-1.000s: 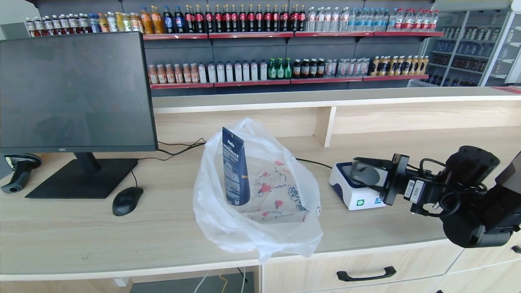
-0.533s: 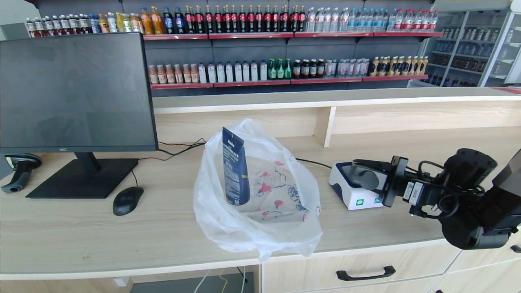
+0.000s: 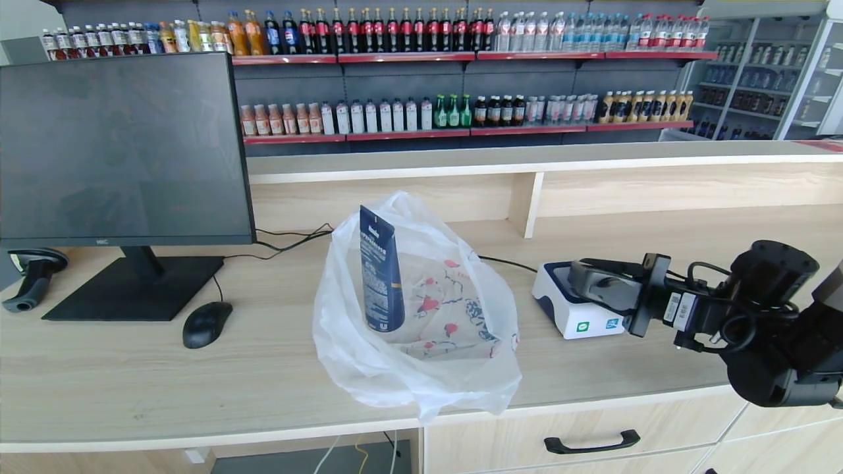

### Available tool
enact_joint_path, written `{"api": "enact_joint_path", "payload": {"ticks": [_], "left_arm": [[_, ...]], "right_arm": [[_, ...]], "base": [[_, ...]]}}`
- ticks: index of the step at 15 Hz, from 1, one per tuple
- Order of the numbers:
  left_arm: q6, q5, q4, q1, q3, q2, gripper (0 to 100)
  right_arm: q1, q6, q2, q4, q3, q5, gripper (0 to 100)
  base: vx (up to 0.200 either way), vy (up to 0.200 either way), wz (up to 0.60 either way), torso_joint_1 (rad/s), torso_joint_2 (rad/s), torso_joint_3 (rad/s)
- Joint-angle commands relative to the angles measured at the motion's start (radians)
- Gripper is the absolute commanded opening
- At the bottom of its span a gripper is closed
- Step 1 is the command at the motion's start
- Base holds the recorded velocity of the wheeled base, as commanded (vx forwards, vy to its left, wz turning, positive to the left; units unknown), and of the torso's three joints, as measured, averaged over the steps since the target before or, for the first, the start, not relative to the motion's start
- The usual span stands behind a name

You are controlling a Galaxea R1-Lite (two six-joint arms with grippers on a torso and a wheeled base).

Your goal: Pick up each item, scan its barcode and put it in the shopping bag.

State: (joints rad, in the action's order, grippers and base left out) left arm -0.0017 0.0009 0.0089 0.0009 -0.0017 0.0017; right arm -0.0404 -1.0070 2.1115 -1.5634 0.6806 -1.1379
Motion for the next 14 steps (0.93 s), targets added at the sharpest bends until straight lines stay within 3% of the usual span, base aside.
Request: {"api": "enact_joint_path", "payload": {"ticks": [1,11,13,14], "left_arm": [[0.0,0.001,0.0,0.001,0.0,0.0,100],[-0.001,-0.001,0.0,0.001,0.0,0.0,100],[0.0,-0.001,0.0,0.001,0.0,0.0,100],[0.0,0.001,0.0,0.001,0.0,0.0,100]], "right_arm": [[-0.006,0.001,-0.045,-0.007,-0.029,0.0,0],[-0.006,0.174,-0.34,-0.007,-0.283,0.0,0],[-0.004,0.226,-0.404,-0.007,-0.357,0.001,0],[-0.004,0.274,-0.47,-0.007,-0.483,0.0,0]], "base": [[0.0,0.0,0.0,0.0,0.0,0.0],[0.0,0.0,0.0,0.0,0.0,0.0],[0.0,0.0,0.0,0.0,0.0,0.0],[0.0,0.0,0.0,0.0,0.0,0.0]]}}
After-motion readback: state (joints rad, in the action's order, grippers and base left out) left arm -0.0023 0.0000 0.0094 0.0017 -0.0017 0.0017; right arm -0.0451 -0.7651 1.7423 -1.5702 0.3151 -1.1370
